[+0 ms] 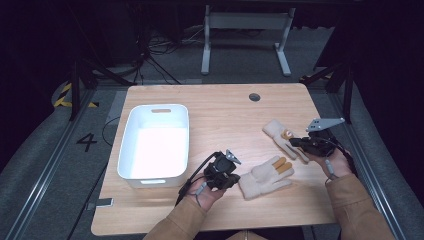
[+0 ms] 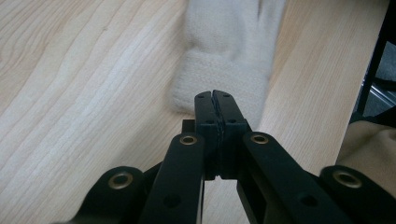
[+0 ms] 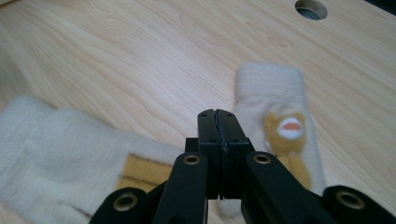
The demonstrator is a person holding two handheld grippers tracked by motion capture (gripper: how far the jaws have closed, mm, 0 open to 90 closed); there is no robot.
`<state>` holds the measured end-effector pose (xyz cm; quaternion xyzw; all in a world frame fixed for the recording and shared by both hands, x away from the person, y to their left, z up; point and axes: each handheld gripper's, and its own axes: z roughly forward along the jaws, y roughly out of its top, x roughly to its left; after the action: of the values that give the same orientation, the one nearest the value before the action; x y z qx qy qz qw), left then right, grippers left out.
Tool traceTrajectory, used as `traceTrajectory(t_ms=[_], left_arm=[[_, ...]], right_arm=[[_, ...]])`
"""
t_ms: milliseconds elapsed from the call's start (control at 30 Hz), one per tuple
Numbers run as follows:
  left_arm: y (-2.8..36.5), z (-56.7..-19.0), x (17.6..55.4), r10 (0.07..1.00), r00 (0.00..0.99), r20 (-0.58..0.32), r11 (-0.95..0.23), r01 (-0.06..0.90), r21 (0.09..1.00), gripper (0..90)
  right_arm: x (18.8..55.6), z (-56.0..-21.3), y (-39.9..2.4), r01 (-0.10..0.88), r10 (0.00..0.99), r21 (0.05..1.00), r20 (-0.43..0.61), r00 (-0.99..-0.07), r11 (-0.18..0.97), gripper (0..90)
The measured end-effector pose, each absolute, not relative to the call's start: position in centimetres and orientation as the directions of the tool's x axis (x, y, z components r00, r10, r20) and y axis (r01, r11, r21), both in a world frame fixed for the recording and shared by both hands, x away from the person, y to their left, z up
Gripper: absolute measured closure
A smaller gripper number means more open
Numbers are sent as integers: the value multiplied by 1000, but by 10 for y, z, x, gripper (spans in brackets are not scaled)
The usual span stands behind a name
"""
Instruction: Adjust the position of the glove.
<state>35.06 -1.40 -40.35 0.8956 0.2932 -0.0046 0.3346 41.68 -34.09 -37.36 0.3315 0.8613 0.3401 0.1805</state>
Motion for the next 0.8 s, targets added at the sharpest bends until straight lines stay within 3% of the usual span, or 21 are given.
traceTrajectory(t_ms=[233,400,800], left_arm=[[-23,-408,347,494,855,-159,-631,479,610,898],[-38,-415,349,439,870,-225,-630,477,613,898],[-63,-434,354,407,884,-230,-686,462,563,898]], right_arm=[[414,-375,-339,438,680,697,-98,-726,568,897],[411,-378,-343,445,682,693,-92,-726,568,897],[406,-380,-348,453,687,691,-85,-722,562,897]])
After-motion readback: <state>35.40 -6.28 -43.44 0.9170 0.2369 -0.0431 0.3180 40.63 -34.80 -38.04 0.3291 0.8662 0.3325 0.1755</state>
